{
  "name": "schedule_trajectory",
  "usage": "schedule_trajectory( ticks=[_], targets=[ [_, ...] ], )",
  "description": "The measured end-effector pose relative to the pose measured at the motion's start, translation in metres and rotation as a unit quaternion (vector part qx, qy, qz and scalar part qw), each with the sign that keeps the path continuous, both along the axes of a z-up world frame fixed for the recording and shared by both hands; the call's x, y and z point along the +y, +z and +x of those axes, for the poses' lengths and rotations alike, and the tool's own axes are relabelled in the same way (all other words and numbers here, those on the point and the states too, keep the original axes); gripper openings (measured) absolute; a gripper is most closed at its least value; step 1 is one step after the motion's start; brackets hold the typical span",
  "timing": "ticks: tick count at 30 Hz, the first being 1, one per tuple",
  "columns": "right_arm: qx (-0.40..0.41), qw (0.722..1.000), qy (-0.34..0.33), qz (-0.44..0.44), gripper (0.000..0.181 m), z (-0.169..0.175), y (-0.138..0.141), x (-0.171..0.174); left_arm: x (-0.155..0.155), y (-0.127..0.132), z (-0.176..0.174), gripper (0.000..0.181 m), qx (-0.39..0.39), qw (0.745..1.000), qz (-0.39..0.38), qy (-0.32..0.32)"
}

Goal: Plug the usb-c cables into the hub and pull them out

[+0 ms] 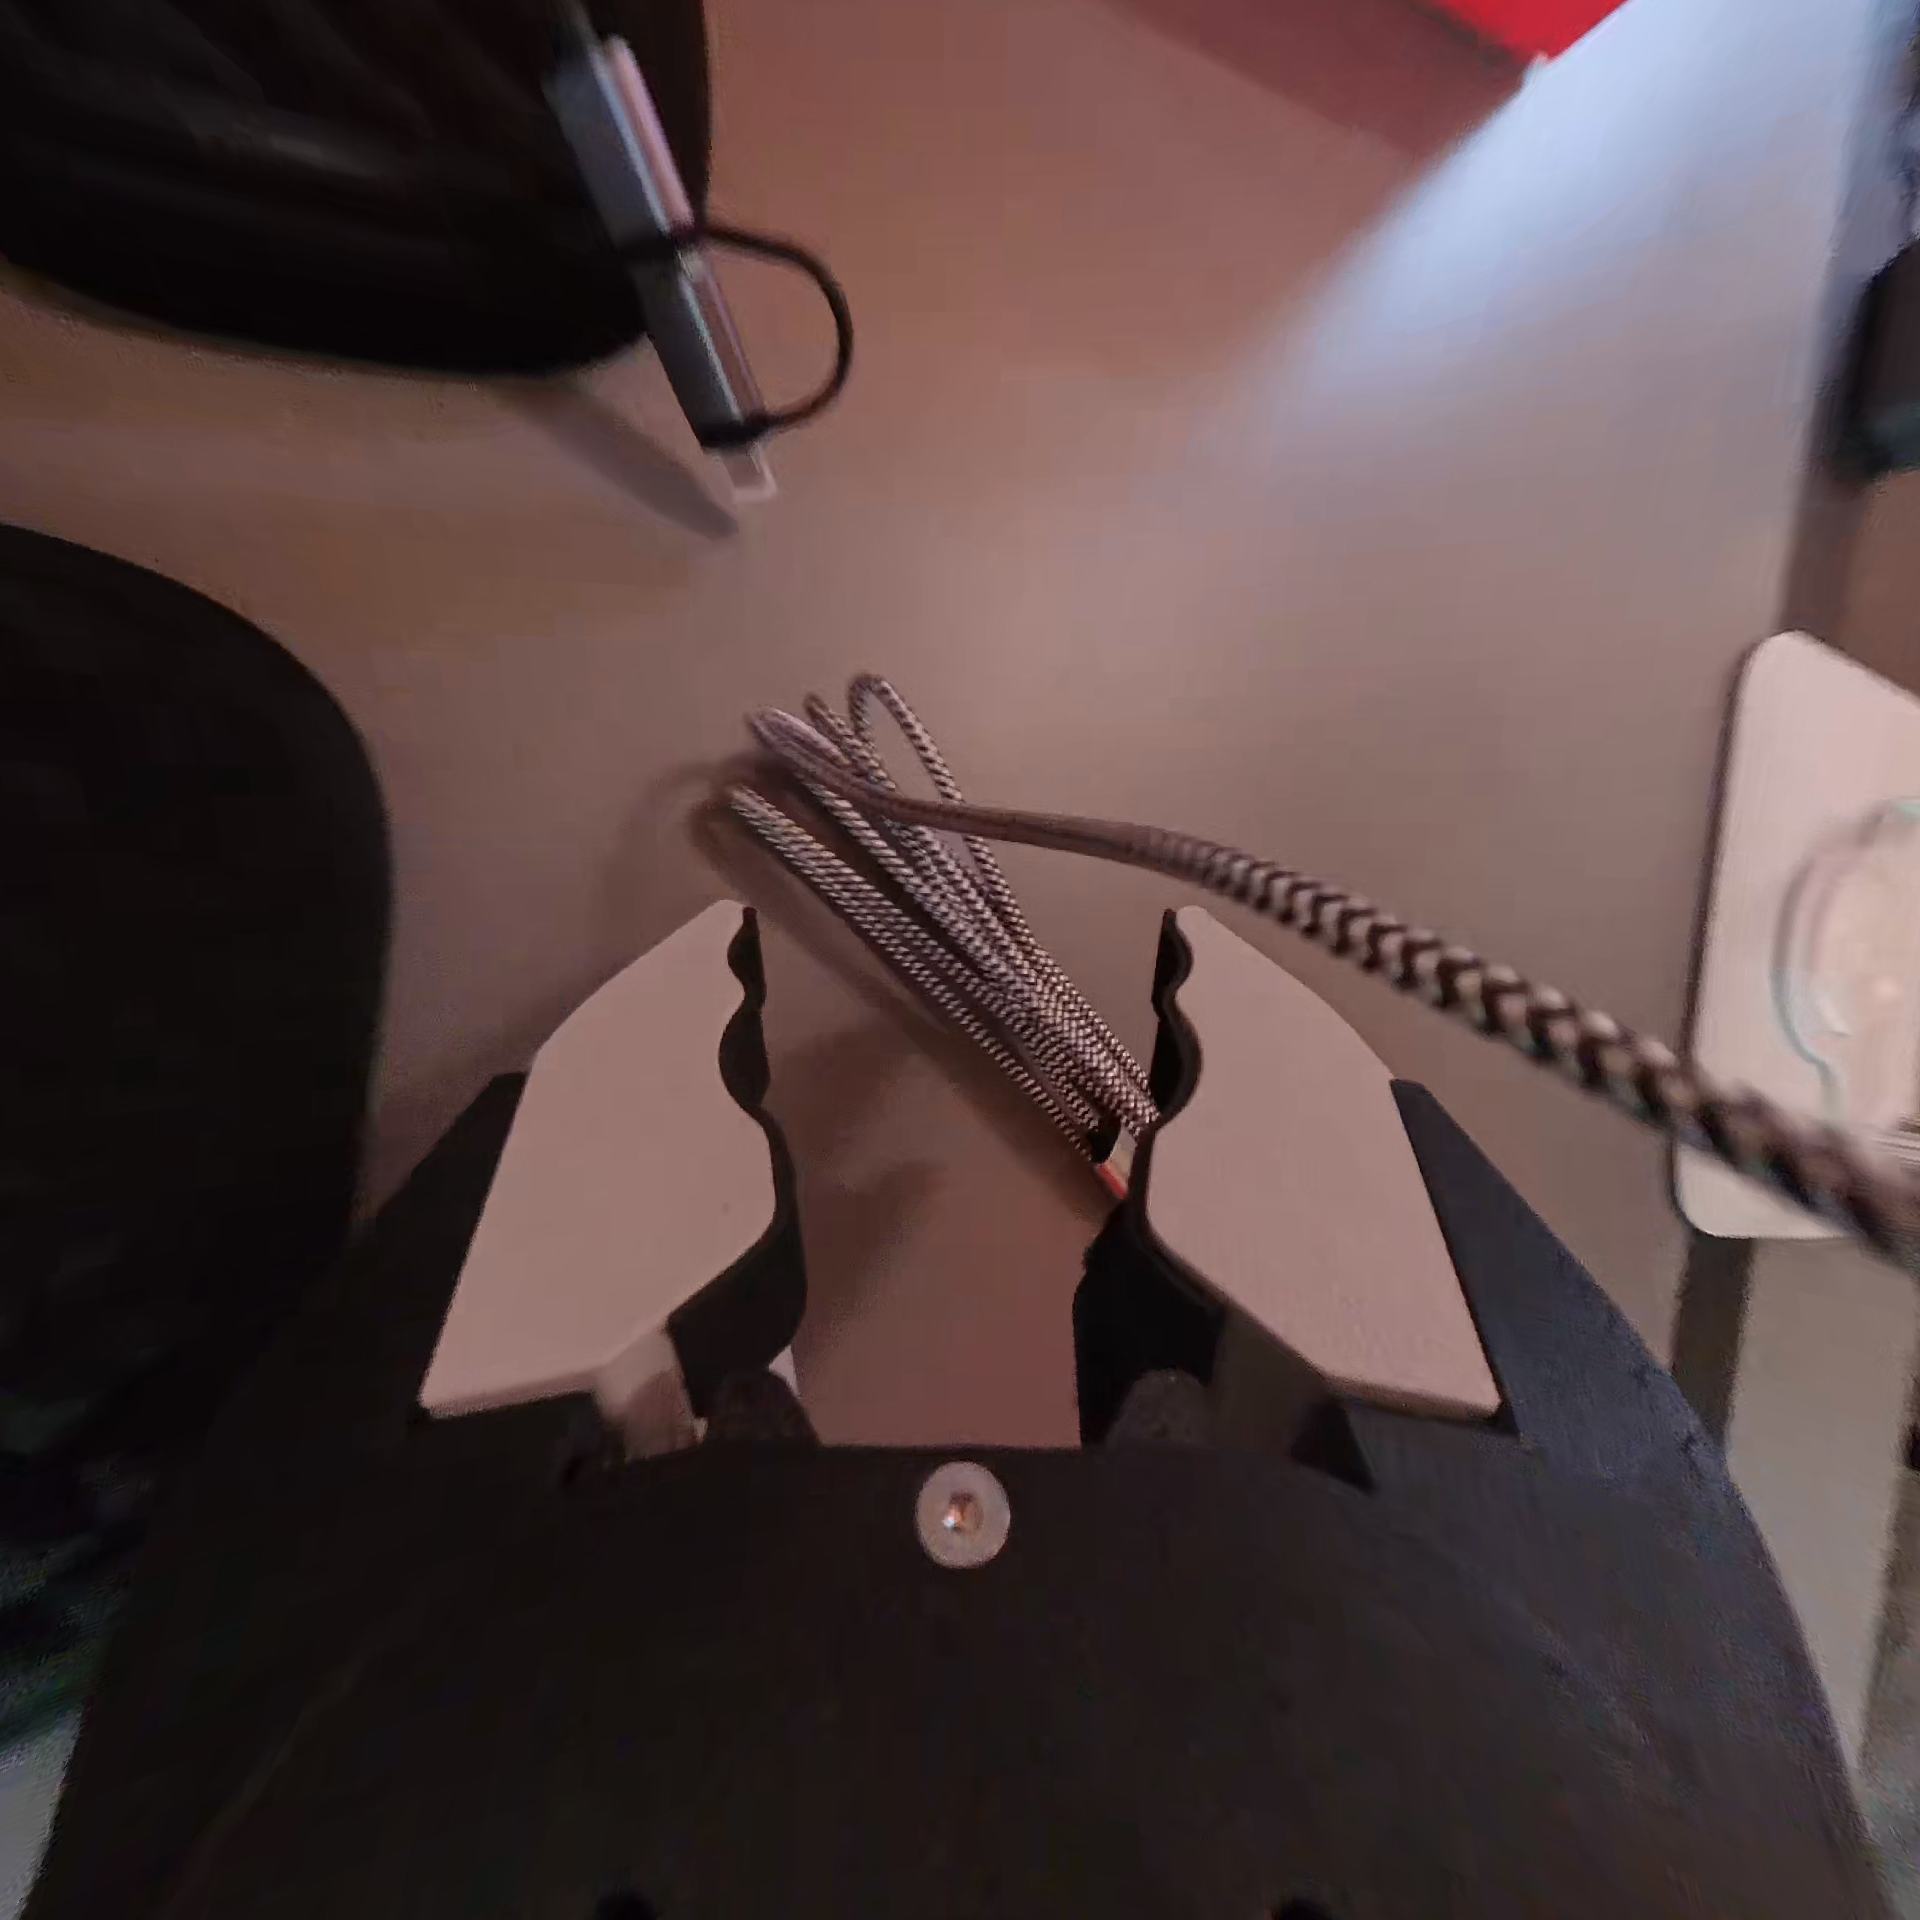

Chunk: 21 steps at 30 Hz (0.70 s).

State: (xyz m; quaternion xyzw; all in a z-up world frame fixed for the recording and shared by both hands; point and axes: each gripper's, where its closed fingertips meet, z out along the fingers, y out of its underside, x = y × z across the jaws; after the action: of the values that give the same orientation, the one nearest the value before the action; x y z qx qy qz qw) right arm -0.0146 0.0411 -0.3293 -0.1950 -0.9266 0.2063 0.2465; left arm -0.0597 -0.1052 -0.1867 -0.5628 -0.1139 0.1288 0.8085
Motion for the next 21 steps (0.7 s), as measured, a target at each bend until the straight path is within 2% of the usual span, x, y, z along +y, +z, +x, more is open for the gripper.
schedule_trajectory(
  ticks=[2, 3, 4, 5, 6, 7, 9, 11, 12, 13, 15, 16, 18, 21],
  targets=[
    [-0.046, 0.999, 0.008, -0.007, 0.072, -0.010, -0.021, 0.004, -0.001, -0.002, -0.002, 0.007, -0.004, 1.000, 0.000, 0.001],
    [-0.058, 0.998, 0.009, -0.018, 0.066, -0.013, -0.030, 0.002, -0.001, -0.003, -0.004, 0.007, -0.005, 1.000, 0.001, 0.002],
    [-0.052, 0.997, 0.010, -0.053, 0.049, -0.018, -0.030, -0.006, -0.001, -0.003, -0.005, 0.007, -0.007, 1.000, 0.002, 0.001],
    [-0.044, 0.997, 0.005, -0.062, 0.025, -0.021, -0.030, -0.008, -0.002, -0.003, -0.006, 0.007, -0.010, 1.000, 0.005, 0.001],
    [-0.033, 0.999, -0.003, -0.042, 0.012, -0.022, -0.034, -0.006, -0.003, -0.004, -0.007, 0.007, -0.015, 1.000, 0.010, 0.000],
    [-0.013, 1.000, -0.004, -0.026, 0.007, -0.022, -0.032, -0.005, -0.005, -0.004, -0.008, 0.007, -0.021, 1.000, 0.017, -0.005],
    [0.040, 0.997, -0.017, -0.064, 0.004, -0.019, -0.012, -0.015, -0.009, -0.001, -0.007, 0.007, -0.032, 0.998, 0.054, -0.026],
    [0.110, 0.976, -0.027, -0.185, 0.005, -0.014, 0.034, -0.038, -0.014, 0.006, -0.003, 0.007, -0.047, 0.991, 0.113, -0.061],
    [0.139, 0.952, -0.030, -0.270, 0.005, -0.008, 0.064, -0.050, -0.016, 0.009, -0.001, 0.007, -0.059, 0.985, 0.141, -0.083],
    [0.163, 0.915, -0.033, -0.367, 0.004, 0.000, 0.096, -0.062, -0.017, 0.013, 0.003, 0.007, -0.067, 0.978, 0.166, -0.110],
    [0.174, 0.820, -0.031, -0.544, 0.005, 0.016, 0.148, -0.080, -0.015, 0.018, 0.015, 0.007, -0.080, 0.965, 0.193, -0.157],
    [0.175, 0.779, -0.045, -0.601, 0.004, 0.019, 0.162, -0.084, -0.012, 0.019, 0.021, 0.007, -0.087, 0.961, 0.199, -0.171],
    [0.179, 0.722, -0.054, -0.666, 0.005, 0.024, 0.176, -0.093, -0.005, 0.021, 0.037, 0.007, -0.091, 0.954, 0.201, -0.202],
    [0.182, 0.678, -0.069, -0.709, 0.005, 0.023, 0.177, -0.106, 0.006, 0.022, 0.065, 0.006, -0.109, 0.935, 0.203, -0.271]
  ],
)
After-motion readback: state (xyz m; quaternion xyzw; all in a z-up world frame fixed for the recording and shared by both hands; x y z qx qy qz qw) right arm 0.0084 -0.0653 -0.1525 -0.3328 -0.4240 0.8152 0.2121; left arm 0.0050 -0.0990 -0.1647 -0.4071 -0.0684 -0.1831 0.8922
